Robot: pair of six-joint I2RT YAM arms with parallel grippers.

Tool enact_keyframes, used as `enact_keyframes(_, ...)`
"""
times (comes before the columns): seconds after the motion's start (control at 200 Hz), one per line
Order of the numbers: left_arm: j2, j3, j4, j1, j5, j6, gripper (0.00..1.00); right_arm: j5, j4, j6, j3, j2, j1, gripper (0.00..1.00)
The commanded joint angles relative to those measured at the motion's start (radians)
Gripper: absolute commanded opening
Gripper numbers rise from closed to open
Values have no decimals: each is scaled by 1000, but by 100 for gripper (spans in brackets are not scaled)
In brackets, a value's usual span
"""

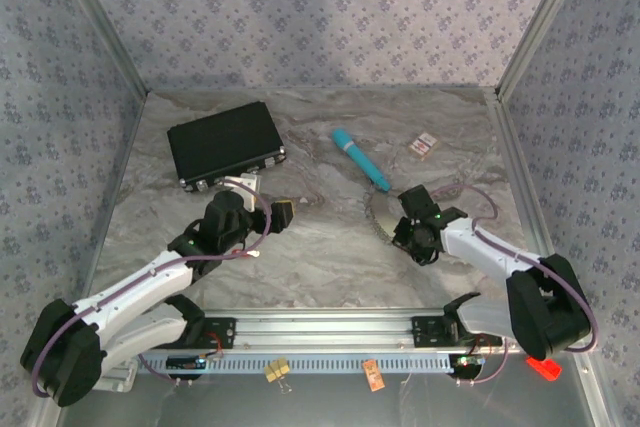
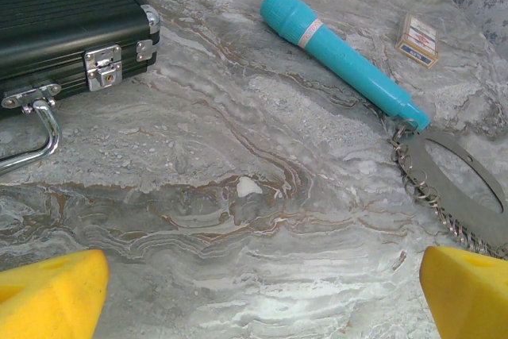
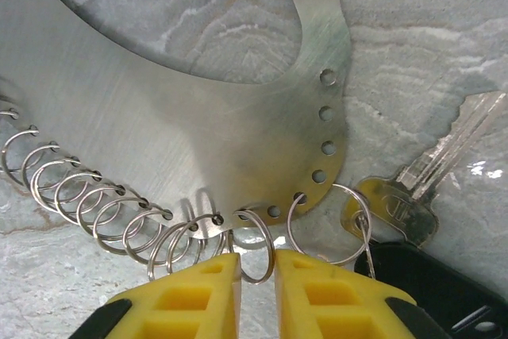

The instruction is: Put the keys on the keyring

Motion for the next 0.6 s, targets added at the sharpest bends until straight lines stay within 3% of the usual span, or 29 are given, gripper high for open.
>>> enact_keyframes(0.0, -14, 15, 12, -5, -13, -10, 100, 22, -21, -7, 21, 15, 0, 20)
enact_keyframes(0.595, -16, 15, 13, -5, -16, -11, 100, 42, -3, -1, 39, 27, -6, 13)
